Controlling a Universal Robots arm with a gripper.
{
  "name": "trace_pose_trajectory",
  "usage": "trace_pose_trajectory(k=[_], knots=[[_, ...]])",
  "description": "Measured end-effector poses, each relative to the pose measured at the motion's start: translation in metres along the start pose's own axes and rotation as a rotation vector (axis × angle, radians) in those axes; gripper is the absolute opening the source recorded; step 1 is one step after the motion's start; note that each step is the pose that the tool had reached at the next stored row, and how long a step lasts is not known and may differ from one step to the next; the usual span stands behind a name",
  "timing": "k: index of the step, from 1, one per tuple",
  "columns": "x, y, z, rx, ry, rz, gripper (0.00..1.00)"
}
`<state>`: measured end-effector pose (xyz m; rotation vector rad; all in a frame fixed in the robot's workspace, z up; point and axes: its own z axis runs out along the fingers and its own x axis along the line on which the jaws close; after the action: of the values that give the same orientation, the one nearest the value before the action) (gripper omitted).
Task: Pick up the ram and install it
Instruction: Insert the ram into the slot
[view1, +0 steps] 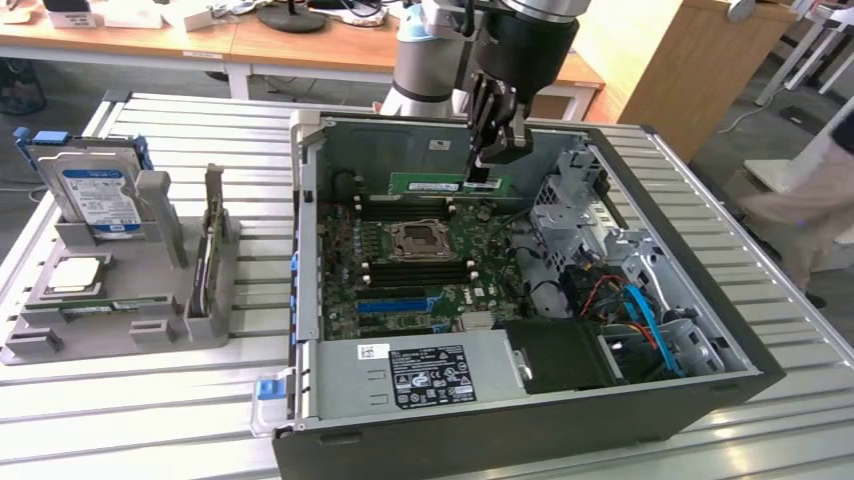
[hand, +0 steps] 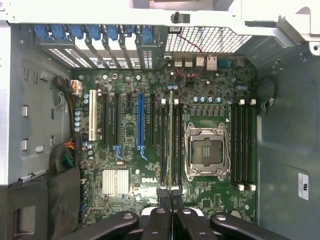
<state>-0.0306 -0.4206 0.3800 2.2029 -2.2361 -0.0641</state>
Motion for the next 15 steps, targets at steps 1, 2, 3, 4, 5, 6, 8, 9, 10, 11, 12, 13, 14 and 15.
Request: trace_pose_trajectory(k=[1, 2, 3, 4, 5, 6, 8, 9, 10, 11, 12, 13, 14, 15], knots=[[0.0, 0.0, 0.0, 0.0, -0.0001, 0.0, 0.12], [0.0, 0.0, 0.0, 0.0, 0.0, 0.0, 0.12], [0.0, 0.0, 0.0001, 0.0, 0.0, 0.0, 0.12], [0.0, 0.0, 0.0004, 0.0, -0.0001, 0.0, 0.12], [0.0, 0.0, 0.0011, 0.0001, -0.0002, 0.0, 0.12], [0.0, -0.0001, 0.0019, 0.0001, -0.0001, 0.0, 0.12], [0.0, -0.0001, 0.0045, 0.0, 0.0001, 0.0, 0.12], [0.0, -0.0002, 0.0061, 0.0, -0.0001, 0.0, 0.12], [0.0, -0.0003, 0.0078, 0.0, -0.0001, 0.0, 0.12], [0.0, -0.0003, 0.0095, 0.0, -0.0001, 0.0, 0.12], [0.0, -0.0004, 0.0113, 0.0, -0.0001, 0.0, 0.12], [0.0, -0.0004, 0.0131, 0.0, -0.0001, 0.0, 0.12], [0.0, -0.0005, 0.0147, 0.0, 0.0, 0.0, 0.12], [0.0, -0.0005, 0.0163, 0.0, 0.0, 0.0, 0.12]])
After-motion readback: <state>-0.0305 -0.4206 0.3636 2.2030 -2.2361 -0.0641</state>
